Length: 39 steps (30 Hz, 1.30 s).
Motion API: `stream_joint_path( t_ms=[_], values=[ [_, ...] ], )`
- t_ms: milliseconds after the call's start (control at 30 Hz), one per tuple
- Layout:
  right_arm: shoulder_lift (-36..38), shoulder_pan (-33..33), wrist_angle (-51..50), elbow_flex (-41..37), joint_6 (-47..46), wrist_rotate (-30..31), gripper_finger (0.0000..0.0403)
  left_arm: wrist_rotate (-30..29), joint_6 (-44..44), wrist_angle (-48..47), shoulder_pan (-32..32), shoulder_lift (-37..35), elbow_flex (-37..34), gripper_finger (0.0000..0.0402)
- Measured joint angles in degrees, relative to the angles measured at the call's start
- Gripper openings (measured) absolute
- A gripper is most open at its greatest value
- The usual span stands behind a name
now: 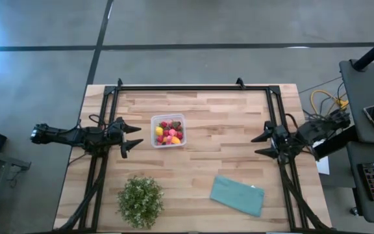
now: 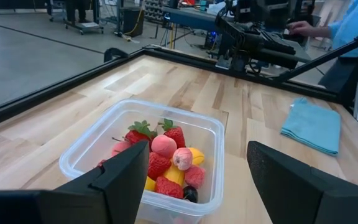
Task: Pick and placing Produce into tupperware
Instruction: Return to Home Position
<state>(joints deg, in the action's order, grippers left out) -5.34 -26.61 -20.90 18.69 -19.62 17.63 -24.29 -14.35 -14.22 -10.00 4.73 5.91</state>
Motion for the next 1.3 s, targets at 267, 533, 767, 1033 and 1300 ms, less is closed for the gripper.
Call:
stream_joint_path(
  t_ms=[267,533,767,1033,1300],
  values=[
    [0.0,0.0,0.0,-3.13,0.11,-0.02,0.0228,0.0,0.0,0.02,0.0,0.0,0.0,0.0258],
    [0.0,0.0,0.07,-4.41,0.11,-0.02,0.0228,0.0,0.0,0.01,0.0,0.0,0.0,0.0258],
    [0.0,0.0,0.03,-4.43,0.11,-0.02,0.0228,-0.01,-0.01,0.01,0.0,0.02,0.0,0.0258],
    [0.0,0.0,0.03,-4.43,0.11,-0.02,0.0228,-0.02,0.0,0.01,0.0,0.02,0.0,0.0258],
    [0.0,0.0,0.03,-4.43,0.11,-0.02,0.0228,-0.02,0.0,0.03,0.0,0.02,0.0,0.0258]
  ],
)
